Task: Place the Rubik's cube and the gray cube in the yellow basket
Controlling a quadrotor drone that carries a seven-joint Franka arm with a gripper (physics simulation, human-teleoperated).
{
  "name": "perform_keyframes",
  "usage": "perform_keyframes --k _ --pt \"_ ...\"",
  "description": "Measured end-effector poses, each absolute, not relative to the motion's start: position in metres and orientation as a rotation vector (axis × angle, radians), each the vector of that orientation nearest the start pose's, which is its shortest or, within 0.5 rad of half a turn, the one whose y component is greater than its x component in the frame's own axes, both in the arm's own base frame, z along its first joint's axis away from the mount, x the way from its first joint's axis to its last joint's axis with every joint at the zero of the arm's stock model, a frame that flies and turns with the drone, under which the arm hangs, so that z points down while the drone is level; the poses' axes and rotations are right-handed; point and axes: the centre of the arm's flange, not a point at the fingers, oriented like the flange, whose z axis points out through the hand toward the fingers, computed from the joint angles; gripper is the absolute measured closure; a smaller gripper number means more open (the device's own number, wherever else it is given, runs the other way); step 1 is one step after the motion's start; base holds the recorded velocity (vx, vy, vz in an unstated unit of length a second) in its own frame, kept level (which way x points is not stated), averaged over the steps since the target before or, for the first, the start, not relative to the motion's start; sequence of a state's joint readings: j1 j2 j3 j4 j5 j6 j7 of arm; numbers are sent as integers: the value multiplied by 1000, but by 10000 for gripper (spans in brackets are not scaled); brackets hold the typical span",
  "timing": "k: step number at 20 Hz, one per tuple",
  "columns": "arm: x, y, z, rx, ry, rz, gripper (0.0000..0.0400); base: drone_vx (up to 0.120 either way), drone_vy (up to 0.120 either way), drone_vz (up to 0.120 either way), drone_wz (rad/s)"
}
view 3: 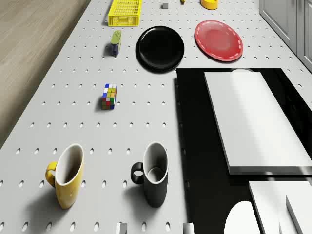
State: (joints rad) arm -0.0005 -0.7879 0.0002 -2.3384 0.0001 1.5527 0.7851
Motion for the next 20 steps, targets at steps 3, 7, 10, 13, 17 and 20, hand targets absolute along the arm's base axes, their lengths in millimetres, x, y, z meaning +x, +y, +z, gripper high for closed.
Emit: perform_keyframes --k 3,7,10,13,17,20 --pt "301 0 620 -2901 1202 -7 0 0 80 0 0" --pt "301 0 647 -2900 1201 -11 0 100 120 0 0" --pt "303 0 664 -2899 1201 -15 0 120 120 0 0" --pt "303 0 676 -2898 1200 -18 0 120 120 0 0" --pt "304 0 685 -2897 1200 -23 0 120 120 0 0" --pt "304 0 688 -2896 1200 -26 0 120 120 0 0"
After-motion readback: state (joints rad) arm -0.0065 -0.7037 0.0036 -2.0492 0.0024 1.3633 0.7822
